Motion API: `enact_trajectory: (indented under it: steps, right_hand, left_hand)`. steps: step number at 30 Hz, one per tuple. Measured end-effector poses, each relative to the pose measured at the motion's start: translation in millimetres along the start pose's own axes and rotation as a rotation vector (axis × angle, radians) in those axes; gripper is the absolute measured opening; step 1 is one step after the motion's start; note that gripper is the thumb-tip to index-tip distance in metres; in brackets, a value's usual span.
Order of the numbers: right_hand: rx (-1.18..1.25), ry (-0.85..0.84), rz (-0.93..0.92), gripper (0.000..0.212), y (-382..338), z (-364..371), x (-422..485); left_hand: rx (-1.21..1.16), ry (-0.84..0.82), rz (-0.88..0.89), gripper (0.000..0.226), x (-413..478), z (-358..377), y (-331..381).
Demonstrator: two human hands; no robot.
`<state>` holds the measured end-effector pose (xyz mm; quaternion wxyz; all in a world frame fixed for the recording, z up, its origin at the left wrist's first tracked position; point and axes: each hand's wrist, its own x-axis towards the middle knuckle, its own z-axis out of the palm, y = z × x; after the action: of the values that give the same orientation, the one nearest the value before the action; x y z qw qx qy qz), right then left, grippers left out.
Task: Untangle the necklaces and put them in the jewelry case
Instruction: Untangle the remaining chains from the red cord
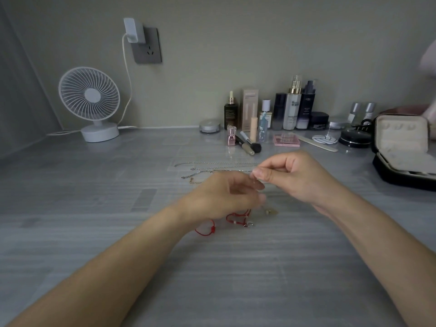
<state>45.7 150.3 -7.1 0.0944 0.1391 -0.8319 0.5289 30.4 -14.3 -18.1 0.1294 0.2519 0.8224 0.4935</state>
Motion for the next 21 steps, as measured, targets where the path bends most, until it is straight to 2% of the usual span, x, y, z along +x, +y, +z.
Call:
enact_trajectory:
  steps: [2, 4, 9, 14, 18, 21]
  right_hand:
    - [-0.003, 0.0, -0.003, 0.006, -0.4, -0.4, 0.0]
    - [-0.01, 0.021, 0.015, 0.006, -2.3, -0.9, -0.2]
    - [-0.092, 0.054, 0.061, 0.03, -7.2, -4.8, -1.4]
    - [-0.084, 0.032, 0.139, 0.038, -5.1, -6.4, -2.0]
    - [0.14, 0.051, 0.178, 0.049, -5.6, -10.2, -0.9]
    - [0.312, 0.063, 0.222, 0.044, -9.8, -11.7, -1.3]
  left_hand:
    - [-0.029, 0.066, 0.029, 0.003, -0.4, 3.9, 0.0]
    - [-0.096, 0.12, 0.018, 0.014, 1.2, 2.1, -1.7]
    - [-0.413, 0.188, -0.047, 0.031, 5.6, -11.6, -0.5]
    - [-0.356, 0.304, -0.14, 0.023, 5.4, -16.8, 0.4]
    - [-0.445, 0.261, -0.174, 0.033, 7.4, -19.4, -2.7]
    - [-0.479, 0.247, -0.184, 0.033, 8.0, -18.7, -2.1]
